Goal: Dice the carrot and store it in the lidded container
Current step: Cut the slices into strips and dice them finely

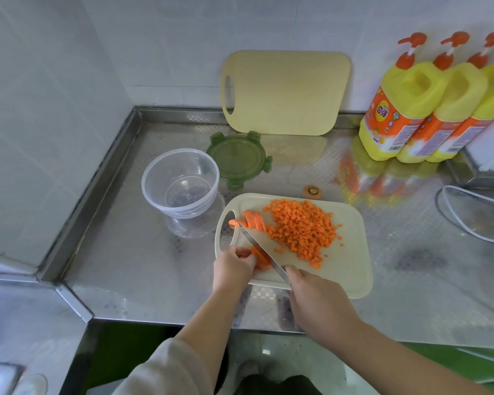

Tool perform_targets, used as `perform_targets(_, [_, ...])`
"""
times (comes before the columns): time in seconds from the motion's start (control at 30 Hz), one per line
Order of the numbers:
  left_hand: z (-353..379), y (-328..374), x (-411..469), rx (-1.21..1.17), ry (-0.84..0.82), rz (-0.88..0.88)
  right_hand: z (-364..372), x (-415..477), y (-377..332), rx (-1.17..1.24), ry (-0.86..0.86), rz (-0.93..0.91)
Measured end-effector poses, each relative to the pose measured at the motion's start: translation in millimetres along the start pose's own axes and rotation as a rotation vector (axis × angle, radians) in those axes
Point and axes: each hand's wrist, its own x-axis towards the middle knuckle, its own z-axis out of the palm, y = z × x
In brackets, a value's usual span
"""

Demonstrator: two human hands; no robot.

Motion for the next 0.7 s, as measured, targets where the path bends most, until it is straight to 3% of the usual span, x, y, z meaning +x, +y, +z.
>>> perform_targets(0.7, [-1,-1,7,-0.050,-0.021,-0.052,20,27,2,-0.112,-0.069,-0.027])
